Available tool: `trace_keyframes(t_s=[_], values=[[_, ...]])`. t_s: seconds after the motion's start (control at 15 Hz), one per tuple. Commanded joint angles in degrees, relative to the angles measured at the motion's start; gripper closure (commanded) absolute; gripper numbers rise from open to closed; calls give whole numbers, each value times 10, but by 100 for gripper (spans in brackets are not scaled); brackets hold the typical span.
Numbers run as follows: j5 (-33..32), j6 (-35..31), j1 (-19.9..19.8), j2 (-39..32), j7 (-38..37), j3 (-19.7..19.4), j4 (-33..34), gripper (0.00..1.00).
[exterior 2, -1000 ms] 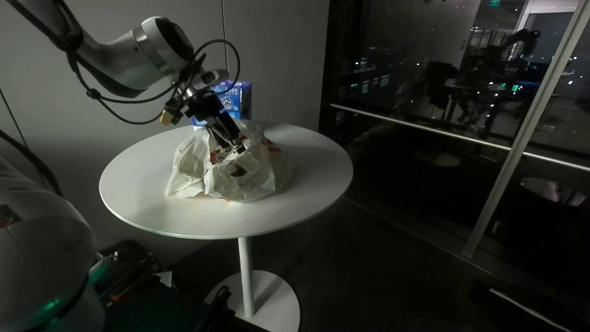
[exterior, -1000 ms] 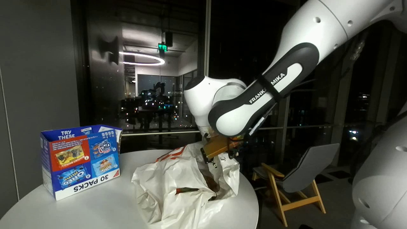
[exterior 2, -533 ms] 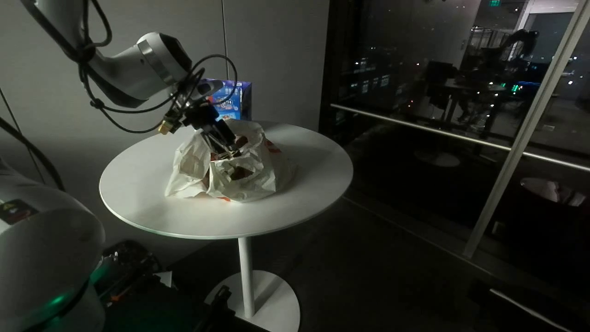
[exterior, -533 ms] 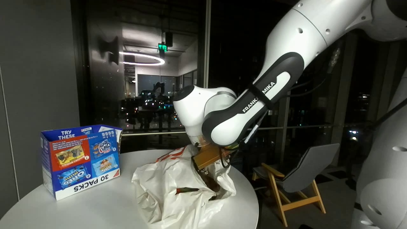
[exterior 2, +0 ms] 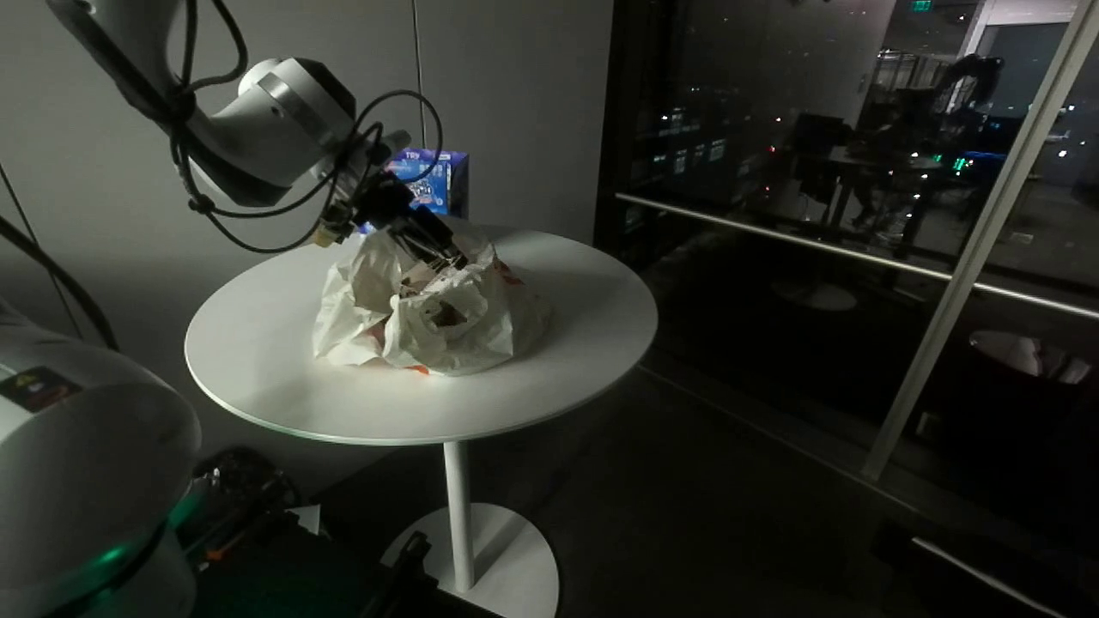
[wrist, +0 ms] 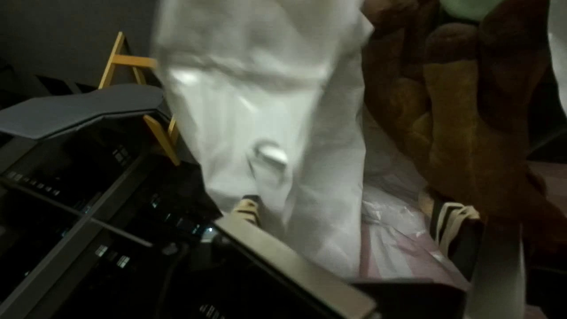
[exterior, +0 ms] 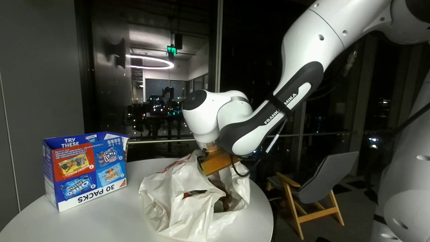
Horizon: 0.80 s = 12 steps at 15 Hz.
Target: Remove the moose, radish and eraser from the plastic bag and place them on the table.
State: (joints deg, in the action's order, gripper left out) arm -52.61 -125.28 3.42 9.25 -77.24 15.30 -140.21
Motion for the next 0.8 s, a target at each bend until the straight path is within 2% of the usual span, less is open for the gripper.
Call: trace_keyframes(t_s=[0.0, 0.2, 0.4, 0.53, 0.73], values=[[-19, -38, 30, 20, 14, -14, -10, 0], [19, -118, 39, 6, 84, -35, -9, 0], [94, -188, 33, -35, 182, -60, -6, 0], [167, -197, 29, -71, 260, -73, 3, 0], [261, -168, 24, -120, 355, -83, 26, 0]])
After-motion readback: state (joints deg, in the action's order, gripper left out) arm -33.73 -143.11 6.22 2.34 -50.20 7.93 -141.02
